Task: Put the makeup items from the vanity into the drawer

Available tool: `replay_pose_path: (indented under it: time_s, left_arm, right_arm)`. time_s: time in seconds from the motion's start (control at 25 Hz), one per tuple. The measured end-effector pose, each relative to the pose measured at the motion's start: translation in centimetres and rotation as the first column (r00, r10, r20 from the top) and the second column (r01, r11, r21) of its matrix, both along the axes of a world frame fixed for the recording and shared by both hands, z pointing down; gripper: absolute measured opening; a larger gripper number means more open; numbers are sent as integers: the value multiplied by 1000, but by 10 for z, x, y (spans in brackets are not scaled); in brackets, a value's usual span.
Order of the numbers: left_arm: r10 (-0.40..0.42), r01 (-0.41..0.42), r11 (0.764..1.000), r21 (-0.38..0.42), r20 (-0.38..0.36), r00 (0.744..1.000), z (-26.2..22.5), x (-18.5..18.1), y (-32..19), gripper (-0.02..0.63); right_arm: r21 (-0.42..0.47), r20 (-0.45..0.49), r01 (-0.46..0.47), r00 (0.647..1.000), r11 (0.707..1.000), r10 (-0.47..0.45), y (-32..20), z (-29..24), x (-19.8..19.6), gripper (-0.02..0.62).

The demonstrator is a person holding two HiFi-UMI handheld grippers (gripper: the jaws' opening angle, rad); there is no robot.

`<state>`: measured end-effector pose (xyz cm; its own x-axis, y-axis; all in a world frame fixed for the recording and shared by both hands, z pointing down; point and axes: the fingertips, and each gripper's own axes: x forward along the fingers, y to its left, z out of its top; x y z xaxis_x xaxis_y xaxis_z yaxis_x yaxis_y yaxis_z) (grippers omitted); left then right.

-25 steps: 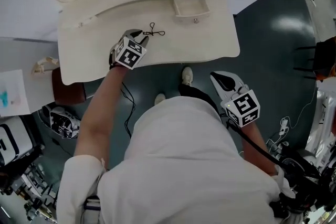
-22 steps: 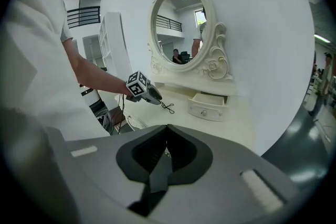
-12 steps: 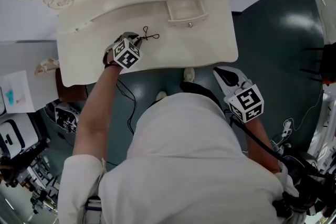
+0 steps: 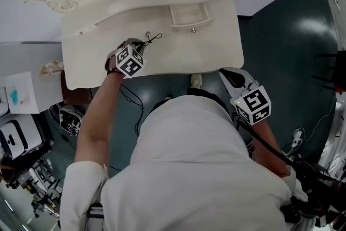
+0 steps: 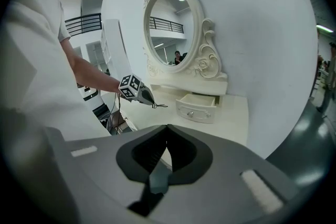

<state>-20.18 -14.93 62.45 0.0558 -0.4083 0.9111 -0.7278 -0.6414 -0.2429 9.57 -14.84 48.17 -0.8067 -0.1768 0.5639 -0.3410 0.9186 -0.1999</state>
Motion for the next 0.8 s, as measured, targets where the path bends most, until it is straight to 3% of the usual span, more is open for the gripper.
replay_pose_path:
  time_s: [0.48, 0.8]
  left_arm:
    - [92, -93, 994, 57, 18, 996, -62, 18, -23, 12]
    - [215, -216, 973, 81, 26, 976, -87, 56, -65, 12]
  right_arm:
    - [6, 37, -3, 999, 1000, 3, -17, 0, 5, 2]
    - [6, 47, -29, 999, 1000, 28, -28, 5, 16, 2]
